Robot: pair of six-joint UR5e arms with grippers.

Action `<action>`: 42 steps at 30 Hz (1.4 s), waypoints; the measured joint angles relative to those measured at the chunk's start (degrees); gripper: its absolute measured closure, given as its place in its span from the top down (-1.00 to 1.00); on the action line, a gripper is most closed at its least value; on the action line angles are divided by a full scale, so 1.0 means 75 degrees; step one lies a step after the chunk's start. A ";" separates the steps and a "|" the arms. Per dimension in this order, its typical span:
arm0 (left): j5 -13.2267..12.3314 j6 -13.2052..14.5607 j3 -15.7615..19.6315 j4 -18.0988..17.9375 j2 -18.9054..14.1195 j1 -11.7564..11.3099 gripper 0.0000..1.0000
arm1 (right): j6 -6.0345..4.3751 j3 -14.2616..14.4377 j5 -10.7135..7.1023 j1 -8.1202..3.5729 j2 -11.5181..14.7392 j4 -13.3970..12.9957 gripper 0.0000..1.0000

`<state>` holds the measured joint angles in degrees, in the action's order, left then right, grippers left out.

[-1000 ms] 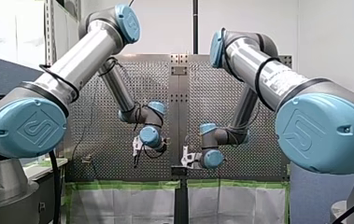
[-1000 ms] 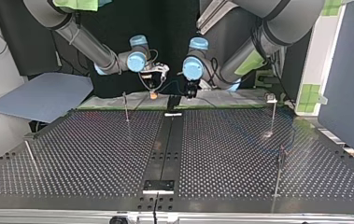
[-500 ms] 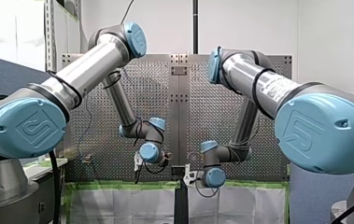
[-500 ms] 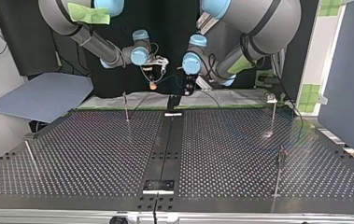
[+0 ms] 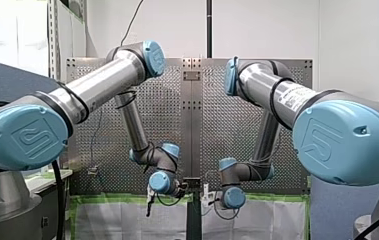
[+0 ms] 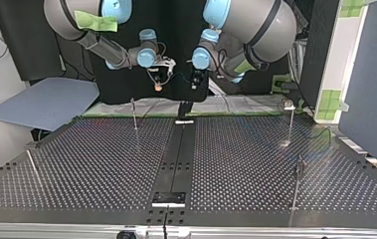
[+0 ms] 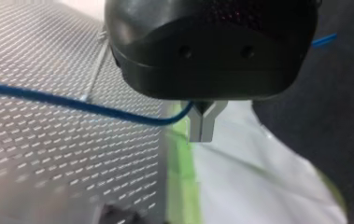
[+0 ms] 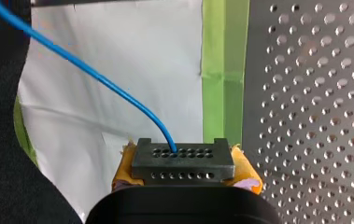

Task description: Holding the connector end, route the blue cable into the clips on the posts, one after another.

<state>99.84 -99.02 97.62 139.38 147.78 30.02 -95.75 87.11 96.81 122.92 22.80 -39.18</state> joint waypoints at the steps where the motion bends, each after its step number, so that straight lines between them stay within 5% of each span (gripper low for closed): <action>1: -0.0022 -0.0007 0.0000 -0.0051 0.0083 0.0033 -0.97 | 0.0001 0.0040 0.0031 -0.0012 0.0018 -0.0028 -1.00; 8: -0.0096 -0.0160 0.0000 -0.0275 0.0377 0.0164 -0.97 | -0.0006 0.0450 0.0181 -0.0175 0.0374 -0.0356 -1.00; 26: -0.0055 -0.0347 -0.0001 -0.0413 0.0309 0.0352 -0.97 | -0.0001 0.1606 0.0557 -0.0565 0.1332 -0.0877 -1.00; 36: 0.0460 -0.0930 -0.0301 -0.0462 -0.0154 0.0813 -0.97 | 0.0033 0.2234 0.0774 -0.0769 0.1351 -0.1036 -1.00; 42: 0.0824 -0.0998 -0.0658 -0.0115 -0.0200 0.1178 -0.97 | 0.0248 0.2420 0.0642 -0.1018 0.1461 -0.1121 -1.00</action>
<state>106.02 -106.50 92.69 138.52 146.27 38.86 -93.89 105.25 101.62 115.28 33.76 -47.58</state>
